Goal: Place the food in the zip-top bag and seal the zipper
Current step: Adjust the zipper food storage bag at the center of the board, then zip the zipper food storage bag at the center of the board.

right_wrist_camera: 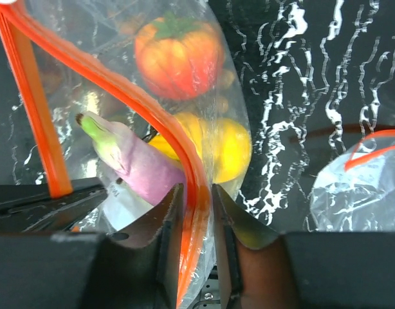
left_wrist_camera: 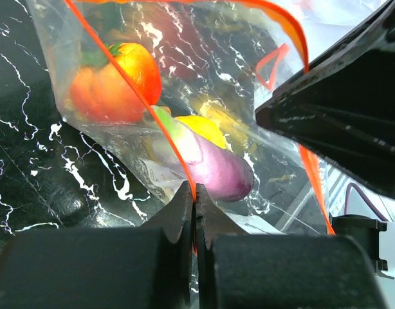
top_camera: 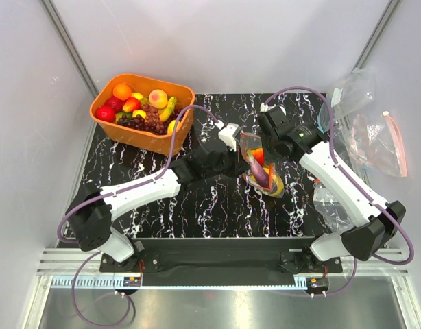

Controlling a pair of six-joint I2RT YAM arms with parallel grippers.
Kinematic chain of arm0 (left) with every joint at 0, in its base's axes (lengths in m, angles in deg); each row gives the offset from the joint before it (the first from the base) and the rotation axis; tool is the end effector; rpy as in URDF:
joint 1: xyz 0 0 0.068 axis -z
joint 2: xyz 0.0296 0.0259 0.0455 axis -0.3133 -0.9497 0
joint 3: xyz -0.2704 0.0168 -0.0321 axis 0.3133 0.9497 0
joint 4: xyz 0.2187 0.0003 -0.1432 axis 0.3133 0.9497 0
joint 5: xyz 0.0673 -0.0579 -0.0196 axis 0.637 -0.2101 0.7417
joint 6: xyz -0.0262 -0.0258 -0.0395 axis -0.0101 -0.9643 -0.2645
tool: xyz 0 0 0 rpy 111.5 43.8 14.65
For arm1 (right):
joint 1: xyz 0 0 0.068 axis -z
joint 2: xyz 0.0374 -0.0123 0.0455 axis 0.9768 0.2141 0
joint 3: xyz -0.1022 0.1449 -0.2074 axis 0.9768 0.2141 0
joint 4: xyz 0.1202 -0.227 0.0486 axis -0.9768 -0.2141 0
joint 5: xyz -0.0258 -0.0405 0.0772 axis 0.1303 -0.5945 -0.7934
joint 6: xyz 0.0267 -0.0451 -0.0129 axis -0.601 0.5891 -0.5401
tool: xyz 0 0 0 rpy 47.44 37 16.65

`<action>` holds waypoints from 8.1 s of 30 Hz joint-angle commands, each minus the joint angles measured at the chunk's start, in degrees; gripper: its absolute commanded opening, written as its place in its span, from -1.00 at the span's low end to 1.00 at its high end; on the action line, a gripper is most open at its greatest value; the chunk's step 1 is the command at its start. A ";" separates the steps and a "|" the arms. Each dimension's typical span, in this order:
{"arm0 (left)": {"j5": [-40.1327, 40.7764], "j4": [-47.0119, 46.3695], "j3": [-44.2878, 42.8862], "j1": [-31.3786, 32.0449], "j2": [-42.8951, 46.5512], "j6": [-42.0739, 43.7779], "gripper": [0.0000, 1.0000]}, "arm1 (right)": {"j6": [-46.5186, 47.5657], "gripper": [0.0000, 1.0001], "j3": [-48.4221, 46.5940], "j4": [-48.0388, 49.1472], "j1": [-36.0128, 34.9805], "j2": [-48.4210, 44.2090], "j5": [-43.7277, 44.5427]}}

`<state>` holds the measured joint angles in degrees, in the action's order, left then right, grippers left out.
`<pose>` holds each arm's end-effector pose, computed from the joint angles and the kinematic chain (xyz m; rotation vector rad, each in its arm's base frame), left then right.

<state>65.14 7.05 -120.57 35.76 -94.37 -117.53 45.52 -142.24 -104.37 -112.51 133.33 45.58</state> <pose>0.2097 -0.2905 0.2976 0.3940 2.0821 -0.9937 0.2323 0.1484 0.3696 -0.2475 2.4957 -0.0355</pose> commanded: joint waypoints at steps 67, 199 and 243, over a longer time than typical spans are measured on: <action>-13.23 19.39 -13.70 -9.46 -4.01 8.53 -1.00 | -0.77 -1.00 12.22 15.53 9.65 -9.49 -19.88; -61.92 -38.37 -14.76 -24.32 -22.21 8.09 -1.00 | 6.35 -0.15 2.21 12.37 9.65 -5.62 -26.21; -38.37 -15.15 -6.66 -19.04 -10.43 26.29 -1.00 | 14.26 -0.43 -14.76 14.22 9.74 15.82 -13.73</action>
<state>25.30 -5.91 -127.56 16.68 -107.40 -92.68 59.00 -153.73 -89.99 -102.87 149.26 31.51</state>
